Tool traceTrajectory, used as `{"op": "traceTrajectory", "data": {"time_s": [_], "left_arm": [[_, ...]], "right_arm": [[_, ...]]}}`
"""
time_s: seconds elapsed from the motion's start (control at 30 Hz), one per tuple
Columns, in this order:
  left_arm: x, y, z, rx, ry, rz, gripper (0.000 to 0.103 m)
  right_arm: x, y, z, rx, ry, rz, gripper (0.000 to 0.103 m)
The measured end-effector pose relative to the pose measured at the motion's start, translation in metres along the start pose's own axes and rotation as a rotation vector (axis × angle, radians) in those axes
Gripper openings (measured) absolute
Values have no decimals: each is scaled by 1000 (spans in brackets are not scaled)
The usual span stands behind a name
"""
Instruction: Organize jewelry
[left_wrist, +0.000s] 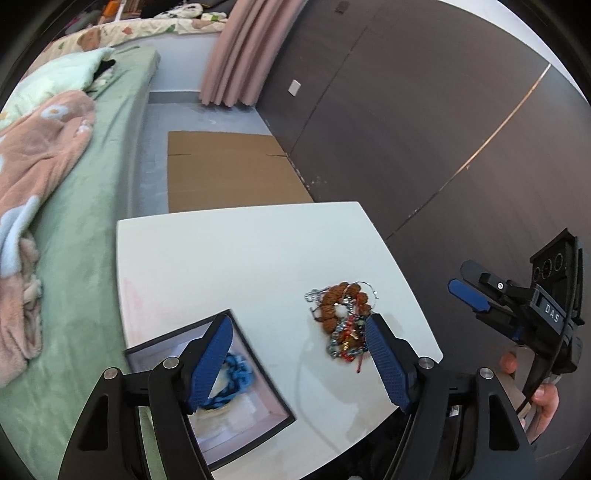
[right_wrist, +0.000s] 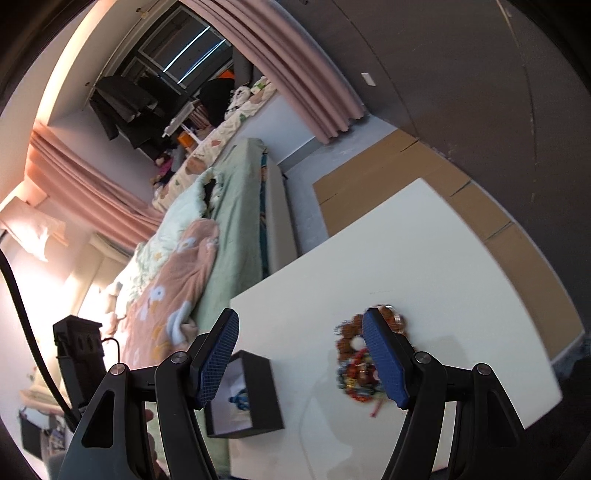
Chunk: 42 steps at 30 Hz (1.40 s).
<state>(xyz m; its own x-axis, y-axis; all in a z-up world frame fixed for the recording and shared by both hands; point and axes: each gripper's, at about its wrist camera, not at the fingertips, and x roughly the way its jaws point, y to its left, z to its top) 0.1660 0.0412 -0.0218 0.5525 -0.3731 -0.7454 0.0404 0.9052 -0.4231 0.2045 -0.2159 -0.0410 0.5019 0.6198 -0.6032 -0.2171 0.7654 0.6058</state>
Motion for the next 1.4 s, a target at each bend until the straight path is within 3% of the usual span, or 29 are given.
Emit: {"op": "traceTrajectory", "data": {"time_s": [0.17,0.3,0.37,0.93,1.07,1.23,1.3,1.4], "left_arm": [[16,-20,1,24,6,-4,75],[31,-35,2,43,20,-5,75],[42,-42,2,53,34,-2,75],[105,-82,-19,120,84,48,72],[120,-88,-26,146,117,52,61],[134,-85,-31,133,154,39,33],[138,-83,-33,126,155,49,27],[142,-83,-35,117,164,36,27]], "right_arm": [[-11,-21,2,22,6,-40,70],[-22,-42,3,57,1,-76,85],[-27,-49,3,67,6,-87,86],[-27,-104,-1,205,115,-164,87],[-22,-111,0,226,130,-163,87],[-19,-113,0,233,143,-160,87],[-18,-112,0,232,148,-160,87],[-16,-112,0,231,154,-155,87]]}}
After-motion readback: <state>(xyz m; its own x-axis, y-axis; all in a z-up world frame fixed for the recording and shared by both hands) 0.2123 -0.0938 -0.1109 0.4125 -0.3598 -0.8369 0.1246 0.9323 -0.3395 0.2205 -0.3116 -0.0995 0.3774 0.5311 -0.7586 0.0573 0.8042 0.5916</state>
